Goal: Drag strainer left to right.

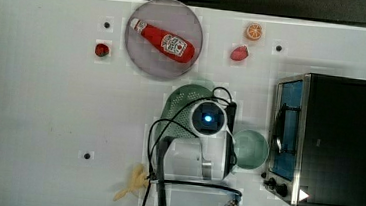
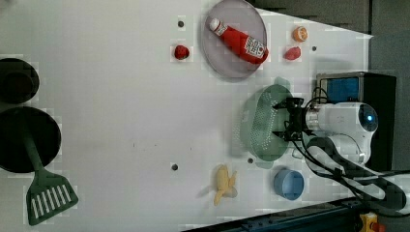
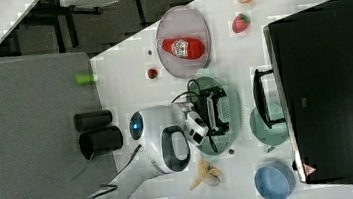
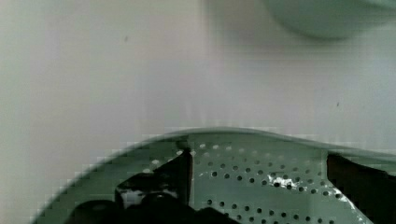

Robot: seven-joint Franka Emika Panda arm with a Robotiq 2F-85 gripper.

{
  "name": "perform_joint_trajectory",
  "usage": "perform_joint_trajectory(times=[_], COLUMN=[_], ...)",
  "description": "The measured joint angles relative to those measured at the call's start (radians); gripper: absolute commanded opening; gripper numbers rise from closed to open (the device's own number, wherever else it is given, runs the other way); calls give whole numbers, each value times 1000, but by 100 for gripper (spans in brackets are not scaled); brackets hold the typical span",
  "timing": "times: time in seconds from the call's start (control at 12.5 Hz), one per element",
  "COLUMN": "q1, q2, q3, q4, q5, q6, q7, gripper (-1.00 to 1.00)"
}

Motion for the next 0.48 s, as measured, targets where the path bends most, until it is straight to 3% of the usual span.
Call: perform_joint_trajectory(times=[0.48], q1=[-10], q2=[-23], q3=[-25], q4=[-35], q5=[-14], q6=[5], q7=[-213], gripper=[100])
